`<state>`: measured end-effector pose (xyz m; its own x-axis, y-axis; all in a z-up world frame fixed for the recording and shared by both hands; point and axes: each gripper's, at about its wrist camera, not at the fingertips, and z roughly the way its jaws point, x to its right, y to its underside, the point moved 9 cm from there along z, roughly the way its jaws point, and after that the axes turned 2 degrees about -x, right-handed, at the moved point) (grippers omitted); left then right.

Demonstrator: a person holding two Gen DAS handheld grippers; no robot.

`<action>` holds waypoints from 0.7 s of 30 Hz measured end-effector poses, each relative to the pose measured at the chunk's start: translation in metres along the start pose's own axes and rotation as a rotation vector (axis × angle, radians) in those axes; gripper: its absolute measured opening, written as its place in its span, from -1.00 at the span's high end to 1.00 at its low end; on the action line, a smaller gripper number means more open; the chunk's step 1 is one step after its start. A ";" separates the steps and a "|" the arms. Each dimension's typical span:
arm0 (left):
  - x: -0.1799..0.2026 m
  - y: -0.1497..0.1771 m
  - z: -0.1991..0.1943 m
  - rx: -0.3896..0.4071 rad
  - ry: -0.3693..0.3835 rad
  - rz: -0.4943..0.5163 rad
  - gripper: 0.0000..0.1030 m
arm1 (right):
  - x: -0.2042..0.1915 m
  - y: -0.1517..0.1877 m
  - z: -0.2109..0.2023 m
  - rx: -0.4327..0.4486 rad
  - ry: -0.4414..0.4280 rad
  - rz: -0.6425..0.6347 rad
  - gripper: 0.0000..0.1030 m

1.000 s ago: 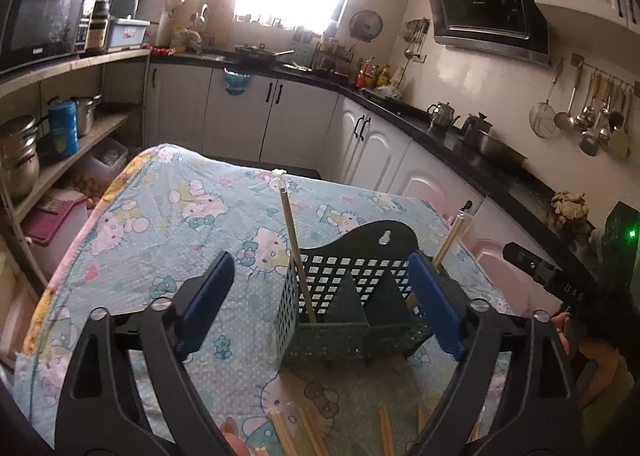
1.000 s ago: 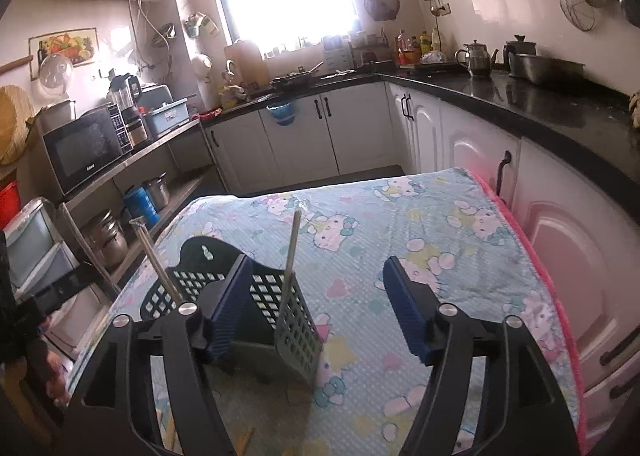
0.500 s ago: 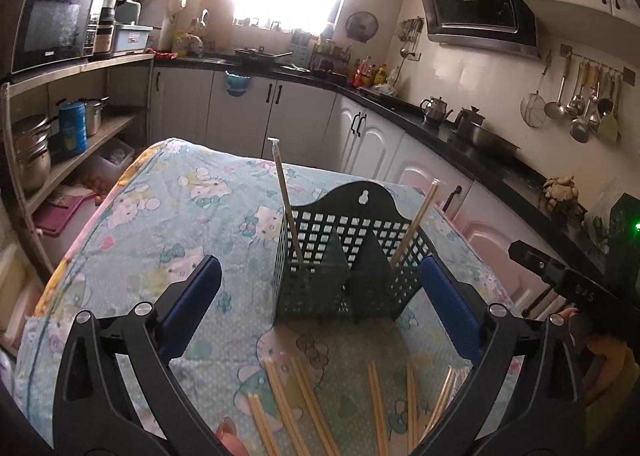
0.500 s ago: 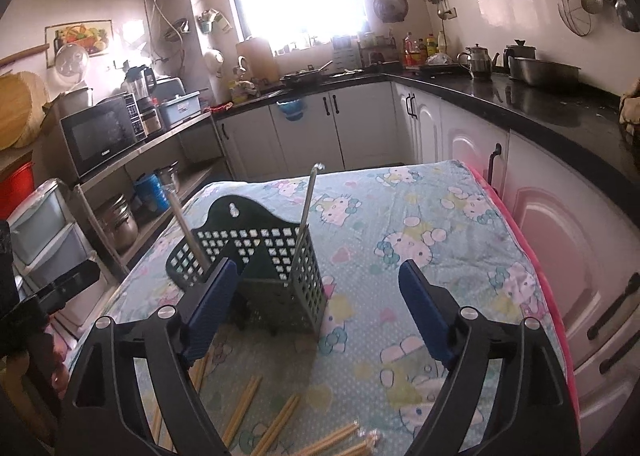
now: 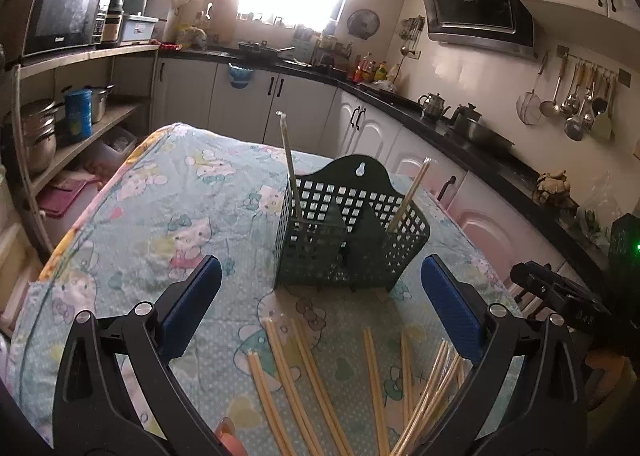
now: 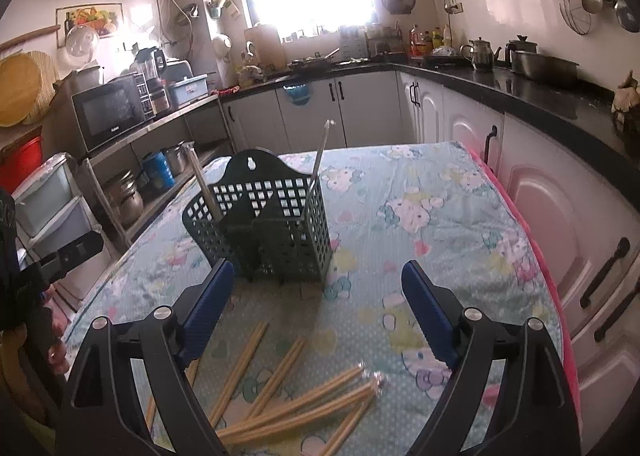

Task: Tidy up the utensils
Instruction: 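Move both grippers back down to the chopsticks lying on the cloth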

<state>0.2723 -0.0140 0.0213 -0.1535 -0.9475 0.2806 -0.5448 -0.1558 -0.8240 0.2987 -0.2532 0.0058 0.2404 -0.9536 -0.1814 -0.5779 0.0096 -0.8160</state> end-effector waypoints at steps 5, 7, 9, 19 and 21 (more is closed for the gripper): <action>0.001 0.014 -0.001 -0.019 0.002 0.003 -0.78 | 0.003 0.017 -0.004 -0.019 0.006 0.006 -0.62; 0.001 0.020 0.000 -0.032 0.005 0.000 -0.78 | 0.004 0.024 -0.004 -0.030 0.012 0.007 -0.62; 0.000 0.026 0.001 -0.042 0.006 0.000 -0.78 | 0.007 0.031 -0.005 -0.043 0.017 0.010 -0.62; 0.001 0.055 0.009 -0.107 0.005 0.010 -0.78 | 0.019 0.062 -0.006 -0.097 0.022 0.026 -0.62; 0.002 0.063 0.012 -0.126 0.004 0.015 -0.78 | 0.022 0.071 -0.004 -0.116 0.021 0.028 -0.62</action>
<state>0.2472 -0.0289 -0.0361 -0.1654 -0.9483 0.2710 -0.6417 -0.1052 -0.7597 0.2597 -0.2751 -0.0541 0.2070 -0.9595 -0.1911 -0.6707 0.0030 -0.7418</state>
